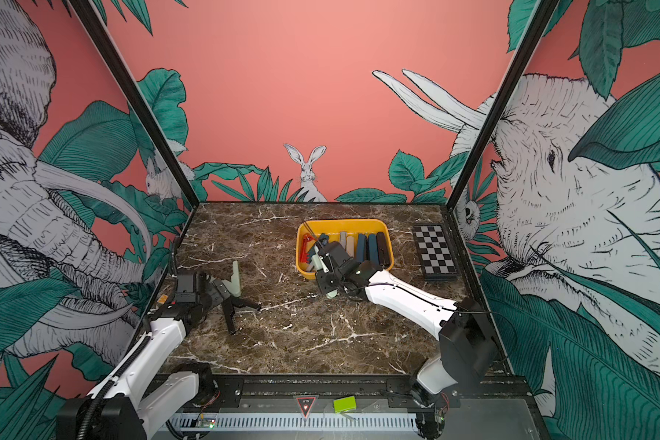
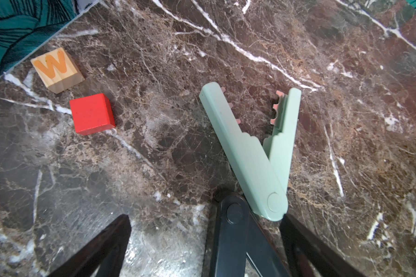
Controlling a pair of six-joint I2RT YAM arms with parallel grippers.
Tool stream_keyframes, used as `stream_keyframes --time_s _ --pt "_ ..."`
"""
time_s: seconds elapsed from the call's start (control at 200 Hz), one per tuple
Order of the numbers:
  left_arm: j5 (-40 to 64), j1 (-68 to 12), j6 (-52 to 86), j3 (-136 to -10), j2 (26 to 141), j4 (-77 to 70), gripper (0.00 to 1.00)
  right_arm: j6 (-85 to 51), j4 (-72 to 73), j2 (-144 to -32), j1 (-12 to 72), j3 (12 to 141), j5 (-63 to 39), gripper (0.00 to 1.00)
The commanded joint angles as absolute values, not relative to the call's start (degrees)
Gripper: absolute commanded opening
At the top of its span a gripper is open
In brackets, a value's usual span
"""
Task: Put the pruning pliers into the storage box
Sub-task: Pick up the pruning pliers from the center of the board, then place the pruning pliers in the storage box.
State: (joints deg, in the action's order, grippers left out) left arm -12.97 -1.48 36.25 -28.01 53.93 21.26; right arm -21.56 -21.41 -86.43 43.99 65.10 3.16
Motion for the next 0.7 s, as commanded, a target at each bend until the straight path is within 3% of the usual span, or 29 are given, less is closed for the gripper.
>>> stream_keyframes --time_s 0.0,0.46,0.69 --pt "-13.8 -1.7 36.9 -26.8 52.9 21.4 0.99 -25.5 -20.5 -88.1 40.4 67.9 9.0 0.05" --pt "-13.6 -1.7 36.7 -26.7 54.3 20.4 0.99 -28.7 -25.4 -110.3 31.1 87.3 15.6 0.04" --pt "-14.1 -1.7 36.3 -26.6 53.5 20.8 0.99 -28.6 -26.7 -115.3 29.1 90.8 16.2 0.05"
